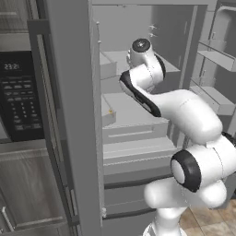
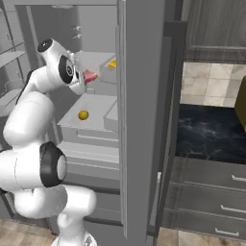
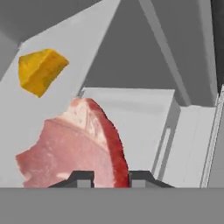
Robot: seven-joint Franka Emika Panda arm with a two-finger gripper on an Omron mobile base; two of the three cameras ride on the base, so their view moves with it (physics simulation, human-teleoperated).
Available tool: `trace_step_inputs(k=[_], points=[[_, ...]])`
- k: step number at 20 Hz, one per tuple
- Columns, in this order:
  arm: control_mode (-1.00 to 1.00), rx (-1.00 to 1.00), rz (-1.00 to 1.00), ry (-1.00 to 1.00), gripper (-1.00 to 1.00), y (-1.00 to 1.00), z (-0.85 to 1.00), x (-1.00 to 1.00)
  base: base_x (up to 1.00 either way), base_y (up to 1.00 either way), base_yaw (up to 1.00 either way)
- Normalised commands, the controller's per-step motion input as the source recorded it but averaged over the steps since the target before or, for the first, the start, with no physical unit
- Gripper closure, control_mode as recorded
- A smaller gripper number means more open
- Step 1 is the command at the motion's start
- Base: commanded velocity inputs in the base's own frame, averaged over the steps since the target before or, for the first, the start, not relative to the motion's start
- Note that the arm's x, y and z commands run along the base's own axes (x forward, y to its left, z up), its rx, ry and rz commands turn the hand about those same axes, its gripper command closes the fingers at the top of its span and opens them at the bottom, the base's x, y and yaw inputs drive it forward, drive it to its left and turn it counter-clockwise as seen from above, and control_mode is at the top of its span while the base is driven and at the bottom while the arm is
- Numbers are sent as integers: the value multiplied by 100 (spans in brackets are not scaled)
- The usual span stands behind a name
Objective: Take the cheese, steak, and lemon from the fridge and place them on the plate on the dining counter to create an appetizer plate.
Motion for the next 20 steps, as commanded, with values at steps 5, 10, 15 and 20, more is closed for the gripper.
trace_step_inputs(k=[5,10,15,20], points=[[-100,7,0,-29,100,-19,-3,-100,0,0,0],[-100,6,-1,-14,100,-26,0,-100,0,0,0],[-100,3,-2,-7,100,-26,0,-100,0,0,0],[100,2,-3,0,100,-18,0,-80,-20,-3,-1]])
